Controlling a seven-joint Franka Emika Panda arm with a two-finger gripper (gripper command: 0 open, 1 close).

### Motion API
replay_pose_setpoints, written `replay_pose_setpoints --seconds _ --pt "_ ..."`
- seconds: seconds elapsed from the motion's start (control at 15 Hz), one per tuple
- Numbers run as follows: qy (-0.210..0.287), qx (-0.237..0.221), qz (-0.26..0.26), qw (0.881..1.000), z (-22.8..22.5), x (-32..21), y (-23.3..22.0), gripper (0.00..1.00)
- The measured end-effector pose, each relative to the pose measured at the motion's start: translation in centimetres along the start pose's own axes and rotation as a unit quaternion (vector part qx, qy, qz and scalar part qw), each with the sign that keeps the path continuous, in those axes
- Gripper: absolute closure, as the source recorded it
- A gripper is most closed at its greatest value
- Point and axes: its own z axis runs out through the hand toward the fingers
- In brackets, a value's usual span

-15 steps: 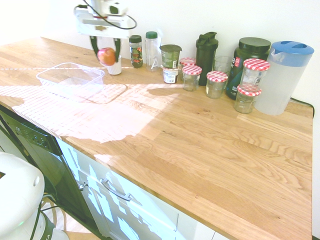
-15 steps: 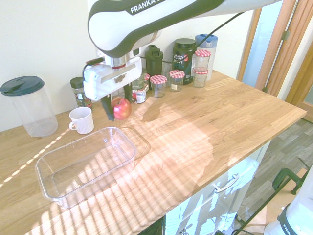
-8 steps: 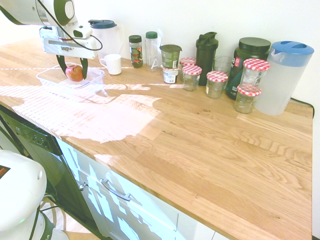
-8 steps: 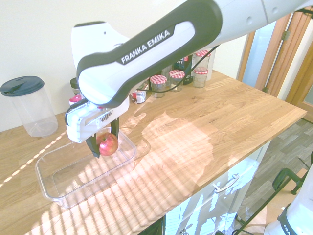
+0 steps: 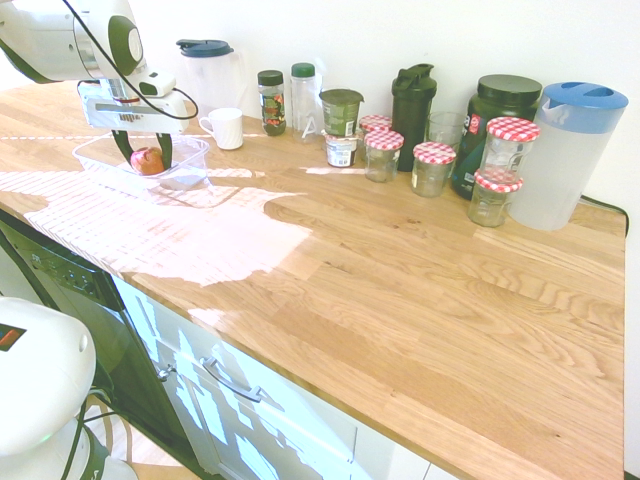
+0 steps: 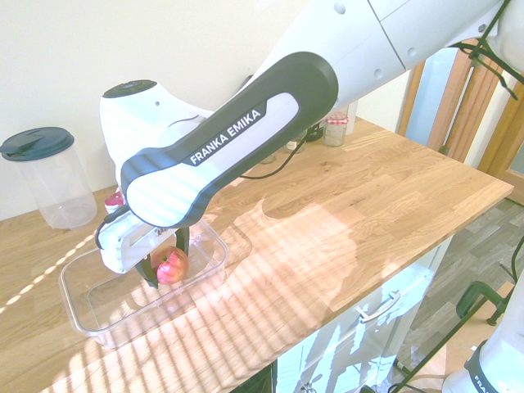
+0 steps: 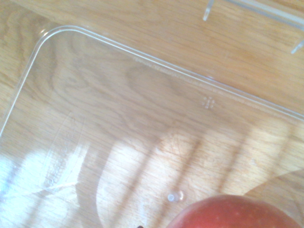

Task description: Put the apple into the container

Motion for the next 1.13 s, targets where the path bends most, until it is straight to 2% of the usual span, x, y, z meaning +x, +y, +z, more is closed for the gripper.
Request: replay_pose_setpoints --seconds 0.47,0.6,0.73,0.93,1.0,1.13 --pt "0.005 0.004 -0.004 1.000 -0.9 0.0 -0.9 0.00" --pt "0.008 0.006 0.001 1.000 -2.4 0.5 -1.0 0.00" --pt "0.012 -0.008 0.018 1.000 -6.3 1.8 0.3 0.00" --pt "0.021 -0.041 0.083 0.996 -16.7 5.5 6.4 0.00" --pt "0.024 -0.043 0.109 0.993 -18.8 7.9 9.6 0.00" --pt "0.020 -0.054 0.162 0.985 -19.5 13.5 16.6 0.00"
